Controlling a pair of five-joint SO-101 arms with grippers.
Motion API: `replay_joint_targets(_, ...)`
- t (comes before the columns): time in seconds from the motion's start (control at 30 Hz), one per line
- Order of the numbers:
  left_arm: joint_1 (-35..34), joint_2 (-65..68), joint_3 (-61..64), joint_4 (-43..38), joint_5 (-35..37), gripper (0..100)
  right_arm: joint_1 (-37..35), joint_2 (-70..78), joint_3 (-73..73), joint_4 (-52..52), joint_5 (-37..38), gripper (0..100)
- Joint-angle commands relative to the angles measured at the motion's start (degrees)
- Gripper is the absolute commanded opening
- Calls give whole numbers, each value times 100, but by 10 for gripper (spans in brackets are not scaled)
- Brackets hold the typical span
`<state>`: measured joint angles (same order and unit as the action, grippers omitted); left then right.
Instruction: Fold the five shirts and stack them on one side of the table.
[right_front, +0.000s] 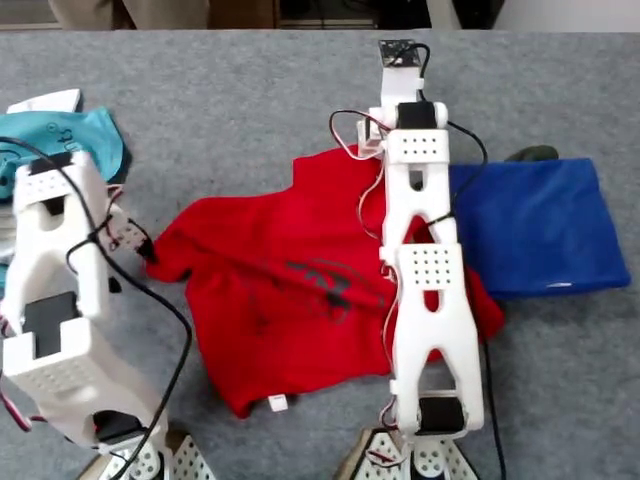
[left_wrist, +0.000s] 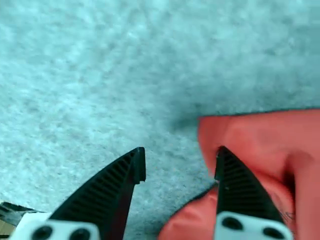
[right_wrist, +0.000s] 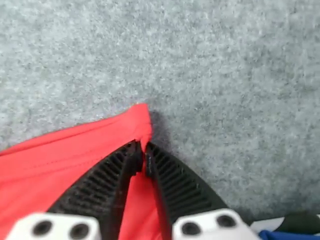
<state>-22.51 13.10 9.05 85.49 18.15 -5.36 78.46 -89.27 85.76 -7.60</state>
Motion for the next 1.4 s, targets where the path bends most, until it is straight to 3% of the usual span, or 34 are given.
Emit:
replay_joint_targets(0.0, -158, -242, -9, 9, -123, 233, 84, -48, -242, -123, -26, 3)
replay_joint_targets(0.23, 105, -224, 580, -914, 158, 233, 84, -48, -242, -123, -26, 3)
replay_joint_targets(0.67, 193, -277, -325, -220, 378, 233, 84, -40, -242, -123, -26, 3)
replay_joint_targets(1.07, 809, -224, 334, -1240, 756, 233, 75, -40, -242, -123, -26, 3)
replay_joint_targets(1.37, 132, -242, 255, -914, 730, 232, 75, -40, -233, -158, -26, 3)
